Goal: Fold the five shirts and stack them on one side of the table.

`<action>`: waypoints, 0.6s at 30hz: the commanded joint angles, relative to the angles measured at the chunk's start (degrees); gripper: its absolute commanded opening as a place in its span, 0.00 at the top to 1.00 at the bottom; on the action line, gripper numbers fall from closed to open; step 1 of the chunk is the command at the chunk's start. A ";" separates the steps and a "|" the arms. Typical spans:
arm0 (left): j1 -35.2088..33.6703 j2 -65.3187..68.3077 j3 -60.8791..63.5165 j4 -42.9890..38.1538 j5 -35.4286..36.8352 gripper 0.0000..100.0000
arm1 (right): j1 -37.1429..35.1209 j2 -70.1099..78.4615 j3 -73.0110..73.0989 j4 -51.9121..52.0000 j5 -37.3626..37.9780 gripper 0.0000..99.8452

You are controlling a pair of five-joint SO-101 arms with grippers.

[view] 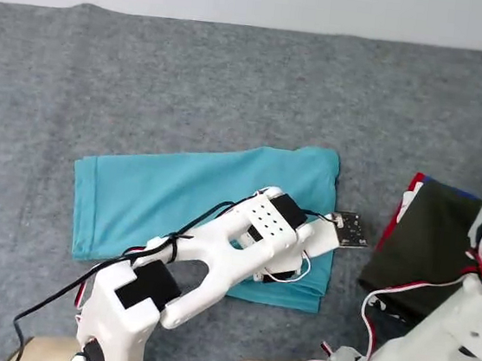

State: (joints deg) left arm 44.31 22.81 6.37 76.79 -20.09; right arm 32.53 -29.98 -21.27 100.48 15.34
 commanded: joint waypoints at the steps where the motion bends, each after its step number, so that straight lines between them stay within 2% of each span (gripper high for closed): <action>1: -0.62 -7.56 -1.89 0.62 -0.26 0.99 | 0.31 -1.10 -0.26 2.33 -0.70 0.99; 10: -12.92 -6.95 -4.18 -5.54 -0.26 0.99 | 0.22 -1.71 4.40 2.33 -0.79 0.99; 18: -20.57 5.45 -17.45 -3.87 -0.35 0.99 | 0.13 -1.80 6.24 2.33 -0.79 0.99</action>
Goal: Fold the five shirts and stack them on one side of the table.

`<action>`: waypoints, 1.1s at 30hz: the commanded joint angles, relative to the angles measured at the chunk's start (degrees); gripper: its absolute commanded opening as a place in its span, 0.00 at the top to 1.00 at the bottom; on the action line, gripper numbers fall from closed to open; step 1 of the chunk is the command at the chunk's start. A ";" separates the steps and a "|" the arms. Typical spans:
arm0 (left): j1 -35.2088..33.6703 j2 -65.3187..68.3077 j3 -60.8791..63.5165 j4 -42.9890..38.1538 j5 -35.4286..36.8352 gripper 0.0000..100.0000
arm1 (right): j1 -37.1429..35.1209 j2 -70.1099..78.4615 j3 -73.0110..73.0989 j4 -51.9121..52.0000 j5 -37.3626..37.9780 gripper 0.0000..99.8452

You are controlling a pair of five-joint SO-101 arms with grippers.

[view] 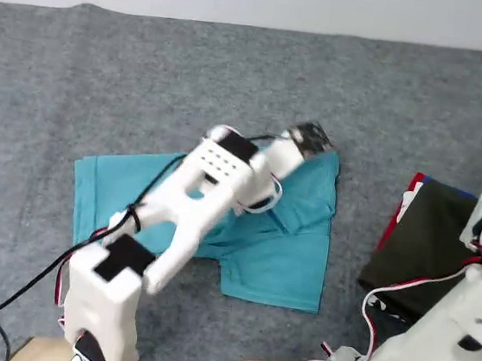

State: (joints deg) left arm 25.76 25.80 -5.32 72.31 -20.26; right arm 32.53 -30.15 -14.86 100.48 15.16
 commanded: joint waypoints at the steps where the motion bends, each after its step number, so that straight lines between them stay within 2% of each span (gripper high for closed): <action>1: -2.11 4.31 -7.87 1.93 -0.18 0.99 | 0.13 -1.63 -0.18 2.33 -0.62 0.99; 4: -2.02 9.32 -14.29 6.95 -0.18 0.99 | 0.13 -1.63 0.00 2.33 -0.62 0.99; 8: -2.20 14.15 -22.11 12.48 0.18 0.90 | 0.13 -1.63 0.00 2.33 -0.62 0.99; 13: -3.25 17.14 -29.41 13.98 1.76 0.86 | 0.13 -1.63 0.00 2.33 -0.62 0.99; 22: -8.53 26.46 -41.01 15.30 1.67 0.84 | 0.13 -1.63 0.09 2.33 -0.62 0.99; 33: -8.00 34.90 -62.81 26.55 1.85 0.85 | 0.13 -1.63 0.09 2.33 -0.62 0.99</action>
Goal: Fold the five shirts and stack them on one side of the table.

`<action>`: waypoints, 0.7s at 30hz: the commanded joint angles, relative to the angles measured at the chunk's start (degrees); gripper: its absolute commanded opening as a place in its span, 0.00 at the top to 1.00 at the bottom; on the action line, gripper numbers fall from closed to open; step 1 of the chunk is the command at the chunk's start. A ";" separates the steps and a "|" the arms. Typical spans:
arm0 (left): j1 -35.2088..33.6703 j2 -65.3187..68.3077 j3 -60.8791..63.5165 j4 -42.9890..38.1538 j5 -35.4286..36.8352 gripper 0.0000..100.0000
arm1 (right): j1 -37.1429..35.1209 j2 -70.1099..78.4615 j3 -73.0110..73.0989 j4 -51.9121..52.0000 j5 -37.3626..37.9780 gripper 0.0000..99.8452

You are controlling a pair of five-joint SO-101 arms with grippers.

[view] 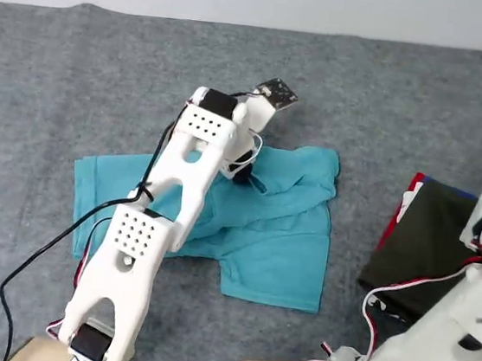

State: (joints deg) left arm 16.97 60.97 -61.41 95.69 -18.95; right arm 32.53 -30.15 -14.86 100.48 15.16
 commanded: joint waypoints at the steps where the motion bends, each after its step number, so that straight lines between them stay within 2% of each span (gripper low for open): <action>1: 1.32 0.00 -8.40 3.96 0.53 0.85 | 0.13 -1.63 0.09 2.33 -0.62 0.99; 13: 3.34 1.67 -11.65 0.62 3.34 0.84 | 0.13 -1.36 0.18 2.33 -0.62 0.99; 21: 1.41 3.78 -11.56 2.99 3.52 0.85 | 0.13 -1.27 0.18 2.33 -0.35 0.99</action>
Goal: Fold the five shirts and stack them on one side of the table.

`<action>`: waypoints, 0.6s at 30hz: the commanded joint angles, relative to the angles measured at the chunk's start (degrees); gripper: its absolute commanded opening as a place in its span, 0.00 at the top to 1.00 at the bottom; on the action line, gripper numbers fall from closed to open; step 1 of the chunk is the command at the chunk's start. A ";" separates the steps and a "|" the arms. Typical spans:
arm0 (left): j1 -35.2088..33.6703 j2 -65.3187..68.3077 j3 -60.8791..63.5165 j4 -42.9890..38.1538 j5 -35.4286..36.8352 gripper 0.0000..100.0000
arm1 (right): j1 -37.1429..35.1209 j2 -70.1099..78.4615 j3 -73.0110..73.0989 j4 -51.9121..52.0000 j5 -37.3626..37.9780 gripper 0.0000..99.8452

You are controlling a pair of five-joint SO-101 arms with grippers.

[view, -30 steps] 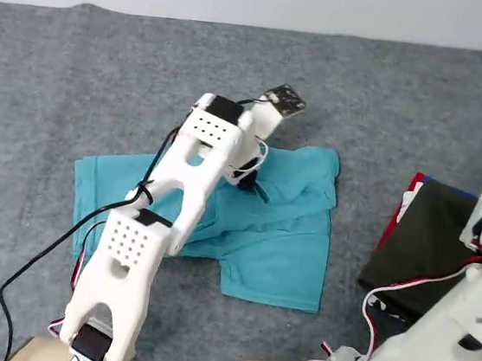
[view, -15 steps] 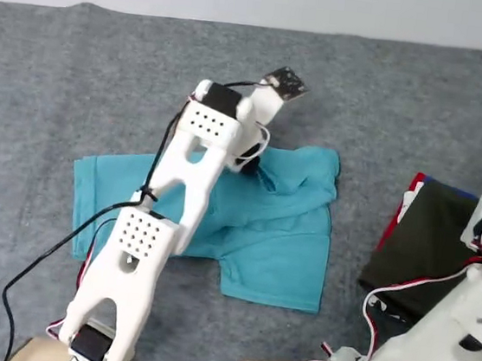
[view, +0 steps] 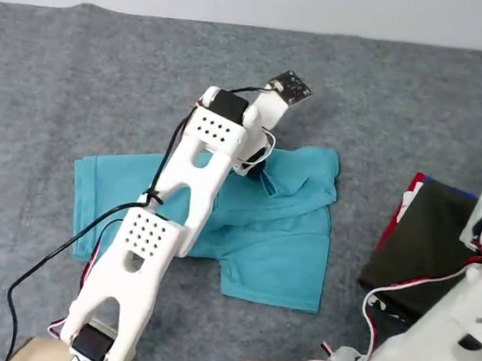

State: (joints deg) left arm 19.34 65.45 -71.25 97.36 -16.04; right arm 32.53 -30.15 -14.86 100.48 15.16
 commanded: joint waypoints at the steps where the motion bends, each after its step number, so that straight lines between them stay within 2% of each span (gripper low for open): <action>1: -1.32 -0.70 -1.71 1.93 0.62 0.85 | 0.13 -1.27 0.18 2.33 -0.35 0.99; 13: -6.95 -0.70 -1.54 2.99 1.41 0.85 | 0.13 -1.19 0.18 2.33 -0.53 0.99; 18: -6.07 -1.05 -1.54 3.16 2.90 0.85 | 0.13 -1.27 1.14 2.33 -0.62 0.99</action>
State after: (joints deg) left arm 12.92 65.36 -71.25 98.86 -13.93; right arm 32.53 -30.15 -14.86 100.48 15.16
